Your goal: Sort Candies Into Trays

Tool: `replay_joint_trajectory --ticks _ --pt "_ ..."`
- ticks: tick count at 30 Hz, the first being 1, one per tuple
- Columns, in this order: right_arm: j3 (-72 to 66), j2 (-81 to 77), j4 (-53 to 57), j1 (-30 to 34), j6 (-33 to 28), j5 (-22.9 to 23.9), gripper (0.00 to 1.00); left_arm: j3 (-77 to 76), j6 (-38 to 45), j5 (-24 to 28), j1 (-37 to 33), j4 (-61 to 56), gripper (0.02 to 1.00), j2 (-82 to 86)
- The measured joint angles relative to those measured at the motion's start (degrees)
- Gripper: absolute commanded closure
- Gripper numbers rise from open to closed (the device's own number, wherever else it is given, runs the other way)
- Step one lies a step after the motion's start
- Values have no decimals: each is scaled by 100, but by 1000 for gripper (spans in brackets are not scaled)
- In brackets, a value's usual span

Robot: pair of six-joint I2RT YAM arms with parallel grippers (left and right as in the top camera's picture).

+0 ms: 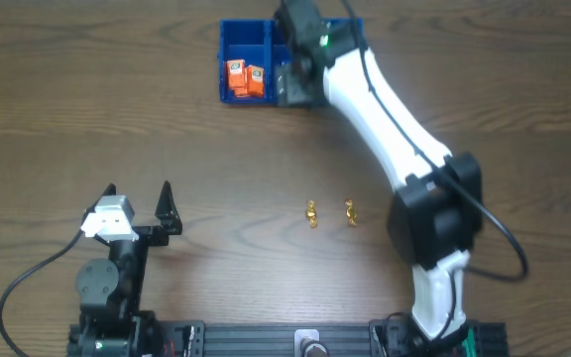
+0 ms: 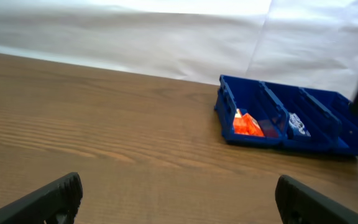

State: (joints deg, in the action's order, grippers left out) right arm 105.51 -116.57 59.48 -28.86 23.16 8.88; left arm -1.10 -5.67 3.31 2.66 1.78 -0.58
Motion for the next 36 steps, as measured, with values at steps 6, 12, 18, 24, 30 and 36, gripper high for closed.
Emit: replay_joint_trajectory --ticks 6,12,18,24,30,36 --pt "-2350 1213 -925 -496 431 -356 110 0 -2 0 0 0 20 0" --pt "-3692 1307 -1228 -837 1032 -507 119 0 -2 0 0 0 20 0" --pt "-4197 1307 -1438 -1071 1502 -638 123 0 -2 0 0 0 20 0" --pt "-4413 1307 -1580 -1126 1764 -809 161 0 -2 0 0 0 20 0" --pt "-4474 1279 -1657 -1126 2074 -817 213 0 -2 0 0 0 20 0" --pt "-4478 1196 -1759 -1163 2210 -800 364 0 -2 0 0 0 20 0"
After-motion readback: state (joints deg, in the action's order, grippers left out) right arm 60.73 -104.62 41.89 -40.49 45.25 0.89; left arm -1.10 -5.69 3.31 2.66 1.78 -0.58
